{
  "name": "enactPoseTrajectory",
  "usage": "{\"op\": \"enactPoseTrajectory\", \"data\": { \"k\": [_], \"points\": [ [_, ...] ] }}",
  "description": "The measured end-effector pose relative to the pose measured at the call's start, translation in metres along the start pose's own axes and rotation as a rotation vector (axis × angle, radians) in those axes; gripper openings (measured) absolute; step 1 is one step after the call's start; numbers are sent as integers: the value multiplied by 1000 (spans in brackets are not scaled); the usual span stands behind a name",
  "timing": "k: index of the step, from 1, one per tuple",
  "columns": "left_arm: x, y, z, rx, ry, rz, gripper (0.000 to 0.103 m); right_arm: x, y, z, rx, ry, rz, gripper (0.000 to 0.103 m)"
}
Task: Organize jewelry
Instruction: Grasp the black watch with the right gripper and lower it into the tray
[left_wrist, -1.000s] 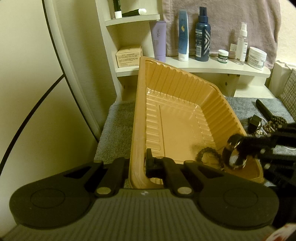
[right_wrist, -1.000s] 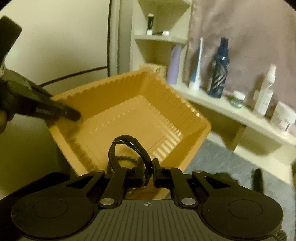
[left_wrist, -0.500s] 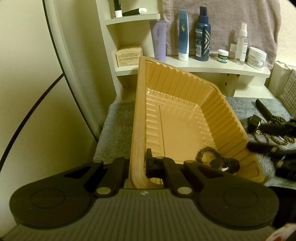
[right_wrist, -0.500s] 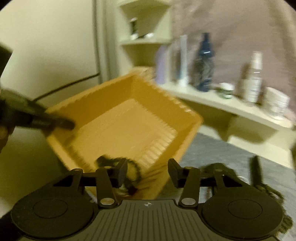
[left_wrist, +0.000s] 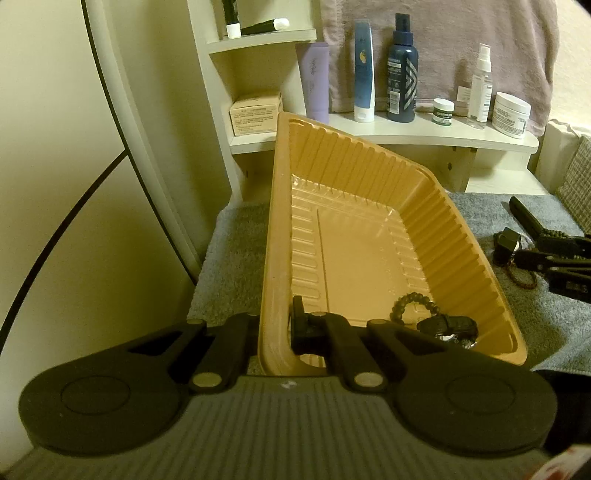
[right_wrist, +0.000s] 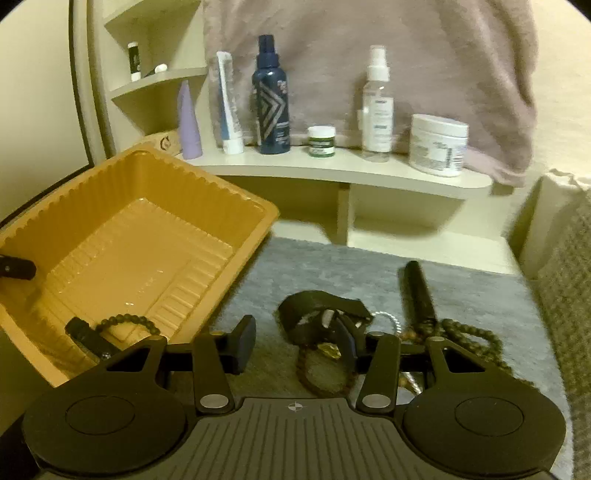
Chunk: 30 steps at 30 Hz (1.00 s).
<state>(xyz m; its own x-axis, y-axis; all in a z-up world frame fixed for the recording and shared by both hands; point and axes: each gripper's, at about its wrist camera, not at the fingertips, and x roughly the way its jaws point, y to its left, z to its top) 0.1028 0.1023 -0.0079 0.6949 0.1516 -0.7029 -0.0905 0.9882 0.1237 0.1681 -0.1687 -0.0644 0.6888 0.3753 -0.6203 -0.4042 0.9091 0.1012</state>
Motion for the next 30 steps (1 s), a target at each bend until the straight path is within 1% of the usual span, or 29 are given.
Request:
{"op": "enactPoseTrajectory", "data": {
  "k": [3, 6, 12, 13, 14, 16, 20, 30],
  "points": [
    [-1, 0, 0, 1, 0, -1, 3, 12, -1, 2, 25, 27, 5, 48],
    [-1, 1, -1, 1, 0, -1, 3, 21, -2, 3, 44, 38, 8, 46],
    [0, 1, -1, 0, 2, -1, 3, 37, -8, 6, 87, 48, 15, 29],
    [0, 2, -1, -1, 2, -2, 3, 38, -8, 6, 88, 46, 15, 22],
    [0, 2, -1, -2, 2, -2, 3, 39, -8, 7, 84, 44, 17, 18],
    [0, 2, -1, -2, 2, -2, 3, 39, -7, 8, 71, 39, 19, 14],
    [0, 2, -2, -2, 2, -2, 3, 33, -4, 8, 22, 13, 8, 10],
    [1, 3, -3, -3, 2, -3, 3, 15, 3, 10, -61, -38, -3, 9]
  ]
}}
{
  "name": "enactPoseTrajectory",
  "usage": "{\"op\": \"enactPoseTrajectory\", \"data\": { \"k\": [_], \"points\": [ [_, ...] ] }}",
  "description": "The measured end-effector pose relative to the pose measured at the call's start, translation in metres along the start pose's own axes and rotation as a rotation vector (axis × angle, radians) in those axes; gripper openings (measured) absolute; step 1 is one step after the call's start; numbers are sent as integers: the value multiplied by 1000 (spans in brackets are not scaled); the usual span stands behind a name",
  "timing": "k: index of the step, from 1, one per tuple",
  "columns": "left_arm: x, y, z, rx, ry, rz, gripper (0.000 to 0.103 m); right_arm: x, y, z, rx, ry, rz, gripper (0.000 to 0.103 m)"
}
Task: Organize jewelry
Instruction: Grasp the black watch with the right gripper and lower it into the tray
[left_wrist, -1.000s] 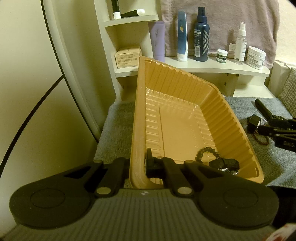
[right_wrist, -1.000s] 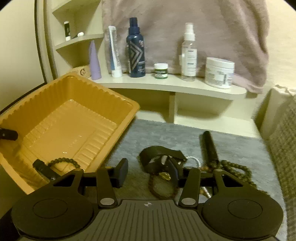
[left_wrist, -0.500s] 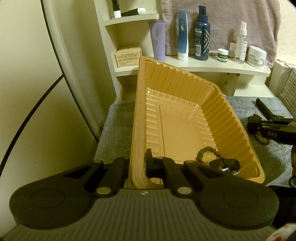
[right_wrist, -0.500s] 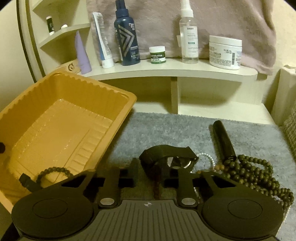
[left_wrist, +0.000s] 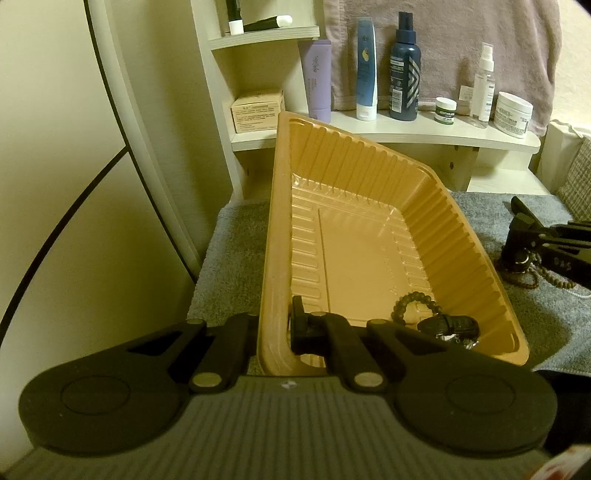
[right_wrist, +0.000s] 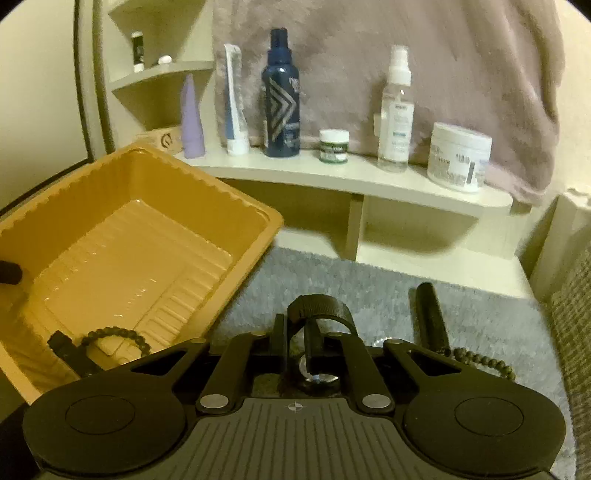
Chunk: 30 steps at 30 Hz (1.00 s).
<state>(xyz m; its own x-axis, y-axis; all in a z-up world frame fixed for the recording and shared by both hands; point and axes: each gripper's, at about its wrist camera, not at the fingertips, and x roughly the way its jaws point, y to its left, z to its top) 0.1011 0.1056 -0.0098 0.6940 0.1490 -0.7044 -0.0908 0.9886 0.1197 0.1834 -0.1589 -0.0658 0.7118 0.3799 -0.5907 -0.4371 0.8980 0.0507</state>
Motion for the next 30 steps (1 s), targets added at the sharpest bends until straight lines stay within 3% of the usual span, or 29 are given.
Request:
{"op": "enactPoseTrajectory", "data": {
  "k": [10, 18, 23, 30],
  "points": [
    [0, 0, 0, -1, 0, 0, 3, -20, 11, 16, -24, -68, 44, 9],
    [-1, 0, -1, -2, -1, 0, 3, -30, 39, 34, -54, -93, 205, 9],
    [-1, -1, -1, -2, -2, 0, 3, -20, 60, 31, -77, -63, 277, 9],
    [-1, -1, 0, -6, 0, -2, 3, -7, 72, 21, -96, -14, 305, 9]
  ]
}}
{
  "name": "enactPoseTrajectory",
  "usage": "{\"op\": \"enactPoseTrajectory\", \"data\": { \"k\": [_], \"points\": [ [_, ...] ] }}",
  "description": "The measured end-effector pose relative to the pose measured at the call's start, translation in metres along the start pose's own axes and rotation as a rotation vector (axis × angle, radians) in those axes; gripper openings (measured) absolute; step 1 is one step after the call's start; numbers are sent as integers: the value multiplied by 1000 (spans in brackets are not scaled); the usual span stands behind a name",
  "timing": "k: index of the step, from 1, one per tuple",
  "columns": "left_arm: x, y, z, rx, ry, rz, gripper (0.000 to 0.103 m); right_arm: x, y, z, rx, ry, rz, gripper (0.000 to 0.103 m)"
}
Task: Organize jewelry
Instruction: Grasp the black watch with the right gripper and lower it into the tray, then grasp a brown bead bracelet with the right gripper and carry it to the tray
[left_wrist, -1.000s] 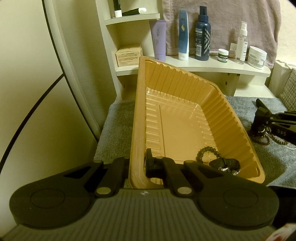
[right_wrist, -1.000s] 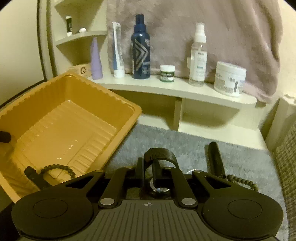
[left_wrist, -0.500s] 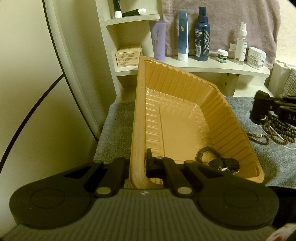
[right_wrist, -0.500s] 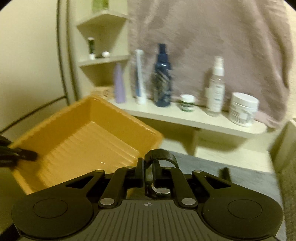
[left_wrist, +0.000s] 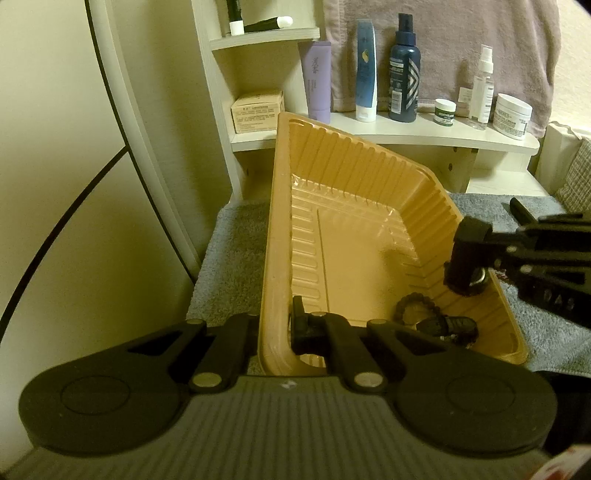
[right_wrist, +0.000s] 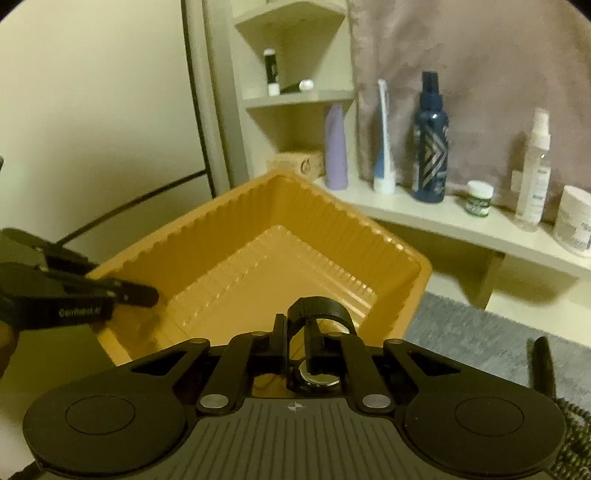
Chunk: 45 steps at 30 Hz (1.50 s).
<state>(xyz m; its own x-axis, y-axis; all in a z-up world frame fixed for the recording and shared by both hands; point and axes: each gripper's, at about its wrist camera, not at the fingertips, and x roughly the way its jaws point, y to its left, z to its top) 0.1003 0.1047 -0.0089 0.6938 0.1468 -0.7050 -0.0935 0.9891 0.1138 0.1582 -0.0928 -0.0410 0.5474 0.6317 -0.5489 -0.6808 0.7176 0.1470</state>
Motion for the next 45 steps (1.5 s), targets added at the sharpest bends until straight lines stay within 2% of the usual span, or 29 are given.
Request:
{"op": "enactPoseTrajectory", "data": {
  "k": [10, 15, 21, 32, 39, 45],
  "points": [
    [0, 1, 0, -2, 2, -1, 3, 5, 1, -1, 16, 15, 26, 9],
    [1, 1, 0, -7, 3, -1, 3, -4, 0, 0, 26, -12, 9, 15],
    [1, 1, 0, -7, 1, -1, 3, -27, -18, -15, 93, -34, -89, 17],
    [1, 1, 0, -4, 1, 1, 3, -59, -66, -74, 225, 66, -313, 20],
    [0, 0, 1, 1, 0, 4, 3, -57, -73, -80, 184, 85, -331, 20],
    [0, 0, 0, 1, 1, 5, 3, -34, -75, -73, 79, 100, -324, 20]
  ]
}}
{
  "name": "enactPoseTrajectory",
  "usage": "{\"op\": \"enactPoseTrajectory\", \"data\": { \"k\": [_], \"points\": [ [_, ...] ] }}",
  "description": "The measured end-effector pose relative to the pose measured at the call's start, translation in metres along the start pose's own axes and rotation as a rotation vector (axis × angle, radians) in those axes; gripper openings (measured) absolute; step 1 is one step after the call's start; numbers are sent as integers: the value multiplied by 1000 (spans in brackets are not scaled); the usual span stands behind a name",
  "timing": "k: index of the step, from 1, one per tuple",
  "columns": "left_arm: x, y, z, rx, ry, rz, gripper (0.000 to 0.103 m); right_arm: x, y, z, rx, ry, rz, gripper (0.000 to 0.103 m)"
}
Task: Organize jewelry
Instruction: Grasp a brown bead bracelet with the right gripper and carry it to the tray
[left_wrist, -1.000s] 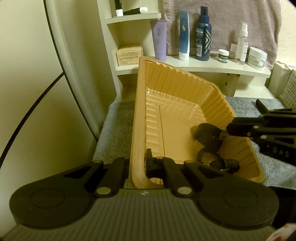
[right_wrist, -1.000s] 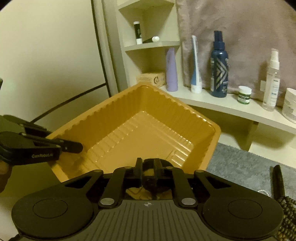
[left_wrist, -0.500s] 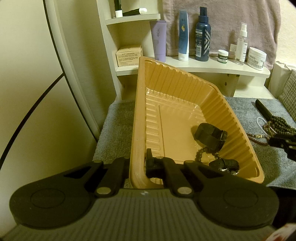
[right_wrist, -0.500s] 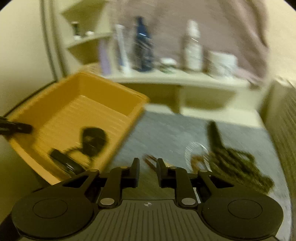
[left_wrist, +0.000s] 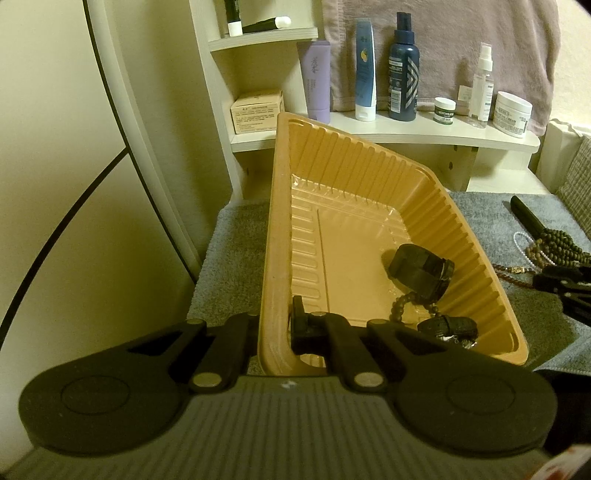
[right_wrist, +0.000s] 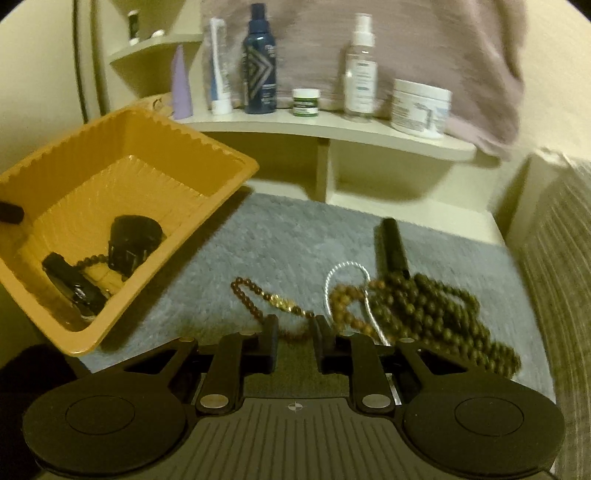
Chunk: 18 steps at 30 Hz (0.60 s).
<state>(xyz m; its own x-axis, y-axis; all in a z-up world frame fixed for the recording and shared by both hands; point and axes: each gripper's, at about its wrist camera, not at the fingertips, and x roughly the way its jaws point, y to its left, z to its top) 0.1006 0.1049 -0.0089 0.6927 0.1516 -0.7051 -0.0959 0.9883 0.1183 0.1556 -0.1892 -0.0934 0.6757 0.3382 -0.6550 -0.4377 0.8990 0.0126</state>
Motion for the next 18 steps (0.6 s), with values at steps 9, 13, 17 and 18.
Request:
{"op": "enactPoseTrajectory", "data": {
  "k": [9, 13, 17, 18],
  "points": [
    [0, 1, 0, -1, 2, -1, 3, 28, 11, 7, -224, 39, 9, 21],
    [0, 0, 0, -2, 1, -1, 3, 34, 12, 9, -306, 45, 35, 22],
    [0, 1, 0, -2, 2, -1, 3, 38, 13, 13, -361, 52, 63, 22],
    [0, 0, 0, -2, 2, -1, 3, 39, 14, 13, -372, 52, 65, 22]
  ]
}}
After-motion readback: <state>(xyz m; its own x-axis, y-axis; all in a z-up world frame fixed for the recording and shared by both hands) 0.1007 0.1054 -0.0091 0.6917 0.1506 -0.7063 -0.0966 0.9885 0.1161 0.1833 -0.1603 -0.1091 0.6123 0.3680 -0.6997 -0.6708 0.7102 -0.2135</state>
